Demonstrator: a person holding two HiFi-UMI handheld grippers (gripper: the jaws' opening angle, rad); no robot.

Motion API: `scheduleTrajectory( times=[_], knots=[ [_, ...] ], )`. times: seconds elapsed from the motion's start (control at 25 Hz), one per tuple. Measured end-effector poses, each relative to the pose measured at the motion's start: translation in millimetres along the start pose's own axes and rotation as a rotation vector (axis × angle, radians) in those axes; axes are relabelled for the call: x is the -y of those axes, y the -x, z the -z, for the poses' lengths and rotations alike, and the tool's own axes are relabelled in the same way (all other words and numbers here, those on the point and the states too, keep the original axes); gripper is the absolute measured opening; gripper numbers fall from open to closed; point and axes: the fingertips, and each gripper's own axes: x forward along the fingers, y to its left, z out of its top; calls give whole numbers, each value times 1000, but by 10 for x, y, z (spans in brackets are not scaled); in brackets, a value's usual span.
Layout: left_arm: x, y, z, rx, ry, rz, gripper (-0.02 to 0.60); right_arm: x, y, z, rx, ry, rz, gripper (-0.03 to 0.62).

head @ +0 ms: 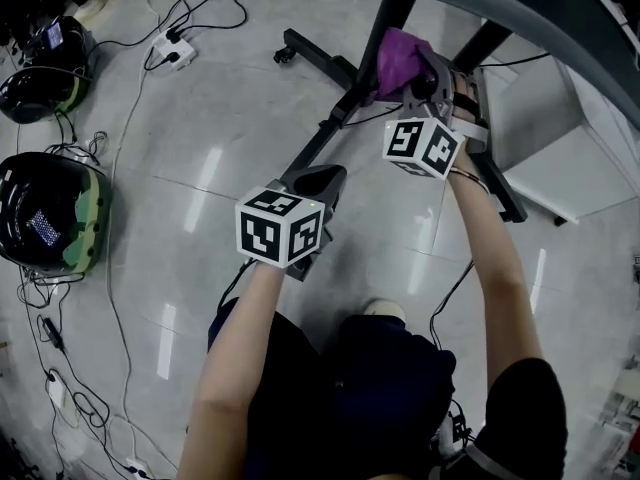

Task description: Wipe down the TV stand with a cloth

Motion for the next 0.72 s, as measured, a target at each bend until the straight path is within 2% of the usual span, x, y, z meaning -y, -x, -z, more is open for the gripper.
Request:
scheduleTrajectory(
  times=[0.16,0.4,0.56,0.72],
  knots=[
    [50,-64,11,-1,5,14,6,612,85,-234,48,20,120,97],
    [62,-119,28,-5,10,20,6,1145,52,-450,94,62,231,97],
    [22,-95,12,1,18,13,6,1382,-80,-481,99,67,282,97],
    [-19,-88,14,3,21,11,6,1414,-246,-437,79,61,277,97]
  ],
)
